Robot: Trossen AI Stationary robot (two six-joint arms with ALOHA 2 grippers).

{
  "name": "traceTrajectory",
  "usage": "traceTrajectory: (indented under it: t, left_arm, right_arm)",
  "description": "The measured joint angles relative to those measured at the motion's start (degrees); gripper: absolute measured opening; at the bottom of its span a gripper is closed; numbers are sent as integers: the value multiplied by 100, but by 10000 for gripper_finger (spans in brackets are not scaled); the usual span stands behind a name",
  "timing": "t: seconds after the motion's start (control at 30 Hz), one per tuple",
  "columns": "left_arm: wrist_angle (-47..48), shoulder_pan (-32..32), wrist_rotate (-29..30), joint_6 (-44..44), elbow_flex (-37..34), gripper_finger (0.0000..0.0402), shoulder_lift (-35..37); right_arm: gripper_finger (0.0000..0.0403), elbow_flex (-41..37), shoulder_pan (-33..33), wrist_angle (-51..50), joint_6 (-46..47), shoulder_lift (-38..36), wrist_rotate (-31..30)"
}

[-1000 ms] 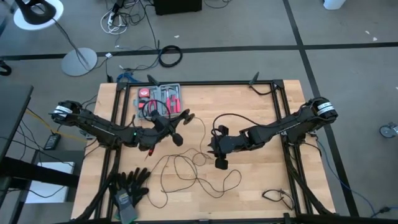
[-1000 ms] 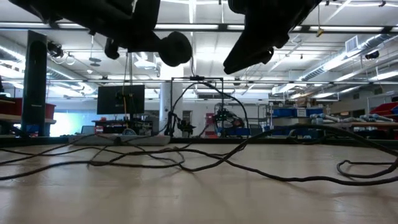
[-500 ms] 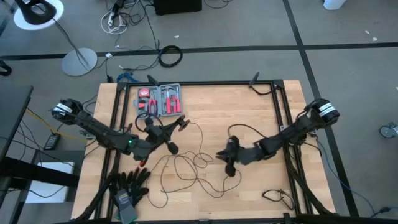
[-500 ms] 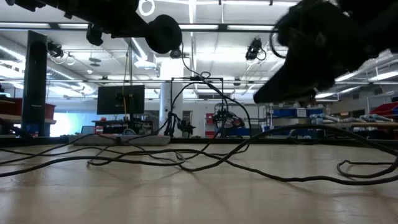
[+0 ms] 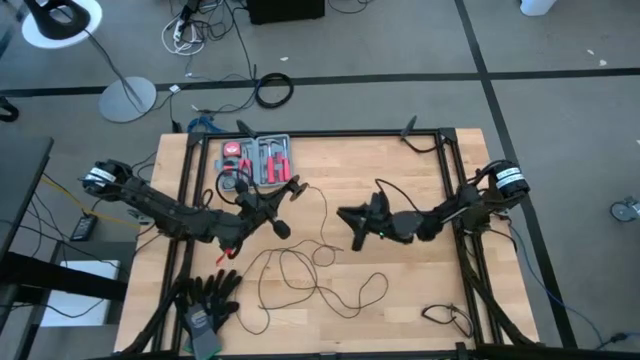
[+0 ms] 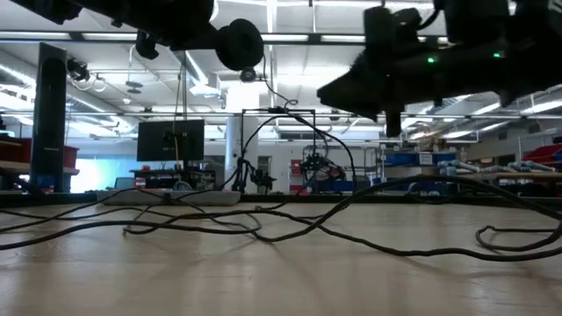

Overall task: Coil cords
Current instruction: Coil the black wire onto the spool

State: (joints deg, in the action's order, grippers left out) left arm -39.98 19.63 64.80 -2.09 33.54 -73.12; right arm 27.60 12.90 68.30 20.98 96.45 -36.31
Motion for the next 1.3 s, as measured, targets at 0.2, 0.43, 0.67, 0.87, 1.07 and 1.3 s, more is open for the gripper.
traceTrajectory:
  t: [0.2, 0.43, 0.67, 0.87, 1.07, 1.3]
  left_arm:
    - [-333, -51, -62, -388, 2, 0, 0]
    - [-344, -51, -61, -332, 2, 0, 0]
    - [-342, -43, -60, -224, 2, 0, 0]
    - [-400, -43, -60, -356, 0, 0, 0]
    - [-394, -43, -21, -409, 0, 0, 0]
    - [-385, -43, 52, -531, 0, 0, 0]
  right_arm:
    - [109, 288, -336, -46, -294, 6, 120]
    - [144, 500, -660, -303, -533, 6, 967]
    - [150, 1176, -816, -1583, -1316, 6, 1255]
    - [148, 1656, -958, -2674, -1340, 9, 1018]
    - [133, 1779, -1020, -2771, -1812, 2, 987]
    - [116, 1783, -881, -2741, -2643, 2, 816]
